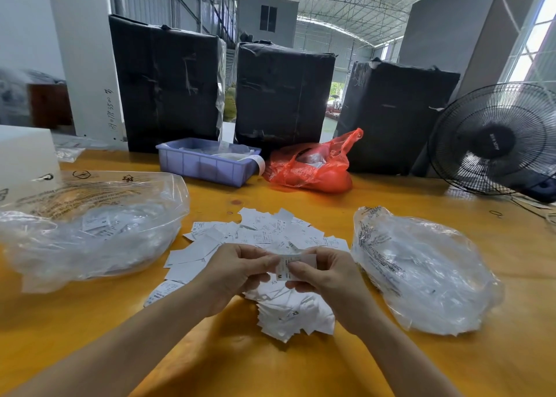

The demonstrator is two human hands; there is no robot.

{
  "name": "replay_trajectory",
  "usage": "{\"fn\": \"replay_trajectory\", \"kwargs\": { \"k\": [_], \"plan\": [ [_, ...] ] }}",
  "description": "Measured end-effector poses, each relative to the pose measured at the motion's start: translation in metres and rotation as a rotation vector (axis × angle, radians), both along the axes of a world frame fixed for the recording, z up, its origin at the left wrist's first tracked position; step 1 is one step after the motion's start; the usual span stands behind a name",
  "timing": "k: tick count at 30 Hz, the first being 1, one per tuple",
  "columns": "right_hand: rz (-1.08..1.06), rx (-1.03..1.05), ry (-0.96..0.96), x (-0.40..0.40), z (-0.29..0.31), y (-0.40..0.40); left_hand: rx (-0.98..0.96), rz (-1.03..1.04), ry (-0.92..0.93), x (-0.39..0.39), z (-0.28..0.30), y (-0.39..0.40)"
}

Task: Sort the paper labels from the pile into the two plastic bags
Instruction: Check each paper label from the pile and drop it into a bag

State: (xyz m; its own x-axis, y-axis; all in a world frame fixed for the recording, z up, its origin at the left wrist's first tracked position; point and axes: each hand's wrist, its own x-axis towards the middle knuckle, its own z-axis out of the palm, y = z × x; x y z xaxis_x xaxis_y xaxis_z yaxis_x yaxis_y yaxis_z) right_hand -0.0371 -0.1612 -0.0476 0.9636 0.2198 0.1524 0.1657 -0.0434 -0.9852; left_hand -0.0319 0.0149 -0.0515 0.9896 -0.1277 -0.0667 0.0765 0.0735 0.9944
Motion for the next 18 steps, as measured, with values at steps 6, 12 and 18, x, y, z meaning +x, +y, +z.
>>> {"fn": "replay_trajectory", "kwargs": {
  "k": [6, 12, 18],
  "plan": [
    [-0.206, 0.079, -0.154, 0.0026, 0.0035, -0.0032, 0.019, 0.005, 0.016, -0.0003, -0.0007, -0.0011],
    [-0.208, 0.034, -0.244, 0.0011, 0.0013, -0.0003, 0.006, -0.030, 0.019, -0.0037, 0.0016, -0.0030],
    [-0.257, -0.019, -0.318, 0.0006, -0.0013, 0.0021, 0.001, -0.043, 0.036, -0.0049, 0.0029, -0.0029]
  ]
}}
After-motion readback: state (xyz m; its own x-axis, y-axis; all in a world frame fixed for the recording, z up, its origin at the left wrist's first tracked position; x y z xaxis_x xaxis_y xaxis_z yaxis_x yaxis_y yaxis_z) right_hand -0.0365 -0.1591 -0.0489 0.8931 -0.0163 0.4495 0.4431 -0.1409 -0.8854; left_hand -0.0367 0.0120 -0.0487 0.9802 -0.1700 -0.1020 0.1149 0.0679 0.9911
